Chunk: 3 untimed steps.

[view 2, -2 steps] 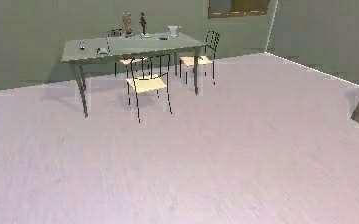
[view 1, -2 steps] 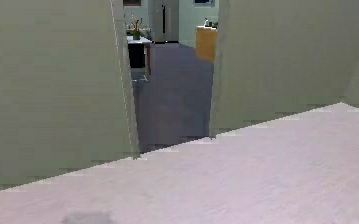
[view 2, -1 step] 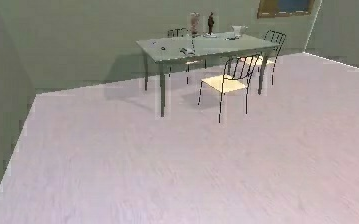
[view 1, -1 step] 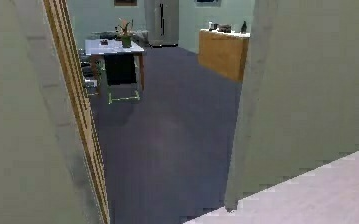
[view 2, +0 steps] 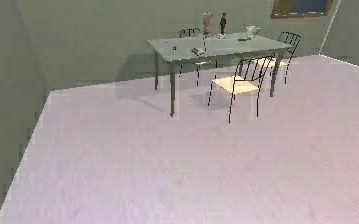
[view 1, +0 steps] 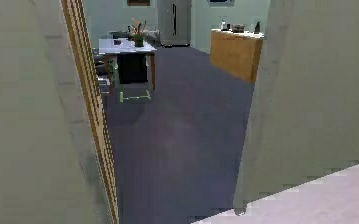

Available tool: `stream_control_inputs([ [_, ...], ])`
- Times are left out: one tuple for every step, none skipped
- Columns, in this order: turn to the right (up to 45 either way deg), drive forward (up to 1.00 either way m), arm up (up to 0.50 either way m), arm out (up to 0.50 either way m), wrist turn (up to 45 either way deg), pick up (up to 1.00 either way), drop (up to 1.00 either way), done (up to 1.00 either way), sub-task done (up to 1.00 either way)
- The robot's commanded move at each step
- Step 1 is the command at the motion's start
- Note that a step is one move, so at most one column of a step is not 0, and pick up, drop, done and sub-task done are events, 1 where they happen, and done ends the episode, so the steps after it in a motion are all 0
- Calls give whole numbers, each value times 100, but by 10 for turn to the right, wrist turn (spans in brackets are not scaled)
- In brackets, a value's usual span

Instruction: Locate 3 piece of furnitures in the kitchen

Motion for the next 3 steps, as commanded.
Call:
stream_control_inputs([
  [0, 70, 0, 0, 0, 0, 0, 0, 0],
  [-120, 0, 0, 0, 0, 0, 0, 0, 0],
  [0, 100, 0, 0, 0, 0, 0, 0, 0],
])
